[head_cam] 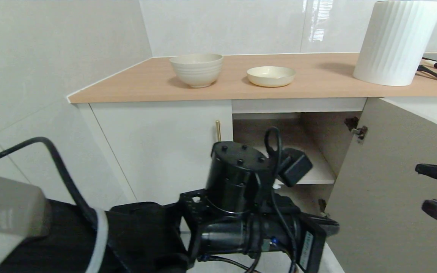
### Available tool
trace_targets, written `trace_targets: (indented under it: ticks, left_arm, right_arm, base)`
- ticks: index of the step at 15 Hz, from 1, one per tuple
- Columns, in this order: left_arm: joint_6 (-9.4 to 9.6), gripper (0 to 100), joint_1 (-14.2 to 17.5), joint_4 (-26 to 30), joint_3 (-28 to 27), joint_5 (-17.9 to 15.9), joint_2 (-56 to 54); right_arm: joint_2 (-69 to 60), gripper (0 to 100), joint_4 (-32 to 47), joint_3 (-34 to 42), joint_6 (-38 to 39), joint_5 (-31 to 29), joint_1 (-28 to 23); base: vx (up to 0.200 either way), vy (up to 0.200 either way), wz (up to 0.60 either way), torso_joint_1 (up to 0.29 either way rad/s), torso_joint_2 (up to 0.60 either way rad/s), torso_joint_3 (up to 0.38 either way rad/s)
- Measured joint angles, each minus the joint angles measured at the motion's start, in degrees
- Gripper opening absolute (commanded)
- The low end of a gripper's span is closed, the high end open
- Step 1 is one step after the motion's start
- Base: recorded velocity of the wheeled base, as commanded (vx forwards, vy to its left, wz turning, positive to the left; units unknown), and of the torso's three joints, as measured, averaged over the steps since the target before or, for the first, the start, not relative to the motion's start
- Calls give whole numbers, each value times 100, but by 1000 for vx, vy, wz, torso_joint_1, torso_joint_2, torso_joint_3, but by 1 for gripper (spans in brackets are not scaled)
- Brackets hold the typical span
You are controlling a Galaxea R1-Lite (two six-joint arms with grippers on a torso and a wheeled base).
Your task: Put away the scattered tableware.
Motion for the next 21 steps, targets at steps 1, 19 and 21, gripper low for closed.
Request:
trace_targets:
  ticks: [1, 19, 21]
  left_arm:
    - [22, 0, 228, -77, 311, 123, -251]
    - [738, 100, 3599, 129, 2411, 566, -3563]
    - [736, 100, 3622, 154, 2210, 820, -3550]
  right_arm:
    - [205, 100, -2, -6, -5, -169, -33]
    - [2399, 100, -73, -819, -22, -1354, -218]
    - [2395, 100, -73, -830, -22, -1352, -218]
  base:
    - [0, 0, 0, 0, 0, 0]
    - [0, 0, 0, 0, 0, 0]
    - [0, 0, 0, 0, 0, 0]
